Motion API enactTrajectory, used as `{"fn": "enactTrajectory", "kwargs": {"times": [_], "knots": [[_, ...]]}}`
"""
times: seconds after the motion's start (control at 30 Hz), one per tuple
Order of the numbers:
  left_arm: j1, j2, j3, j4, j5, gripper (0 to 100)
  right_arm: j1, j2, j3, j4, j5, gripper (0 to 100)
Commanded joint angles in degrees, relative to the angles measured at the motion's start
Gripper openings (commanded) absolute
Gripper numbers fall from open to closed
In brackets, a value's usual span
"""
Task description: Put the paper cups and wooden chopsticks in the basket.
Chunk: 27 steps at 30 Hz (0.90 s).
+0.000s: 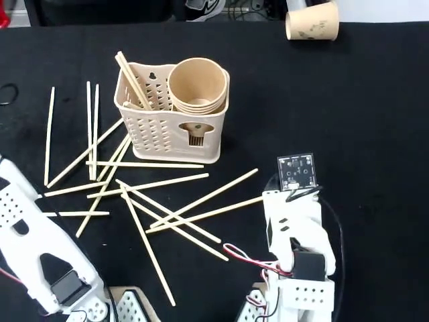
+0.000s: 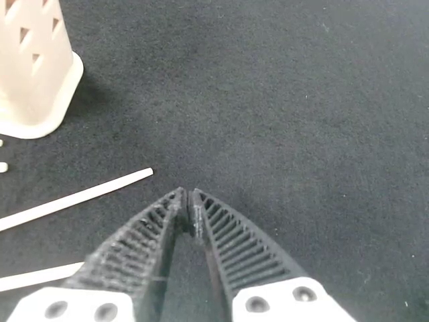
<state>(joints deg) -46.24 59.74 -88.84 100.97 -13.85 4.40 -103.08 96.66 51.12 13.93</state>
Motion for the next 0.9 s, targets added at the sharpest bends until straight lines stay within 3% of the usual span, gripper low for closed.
{"fn": "enactTrajectory", "kwargs": {"times": [0.0,0.27,0.4,0.63,0.87], "knots": [[1.8,-6.5,9.9,0.4,0.2,3,0.5,-4.0,-0.2,-0.3,0.6,1.5],[2.2,-10.5,33.8,0.1,-1.0,3,0.6,-4.0,-0.2,-0.1,0.6,1.5],[2.1,-12.0,38.3,0.1,-0.7,14,0.6,-4.0,-0.2,-0.1,0.6,1.5],[1.3,-14.9,31.8,-0.4,-0.7,37,0.6,-4.0,-0.2,0.0,0.6,1.5],[-2.9,-10.4,15.9,-2.0,-1.1,35,0.7,-4.0,-0.2,0.0,0.6,1.5]]}}
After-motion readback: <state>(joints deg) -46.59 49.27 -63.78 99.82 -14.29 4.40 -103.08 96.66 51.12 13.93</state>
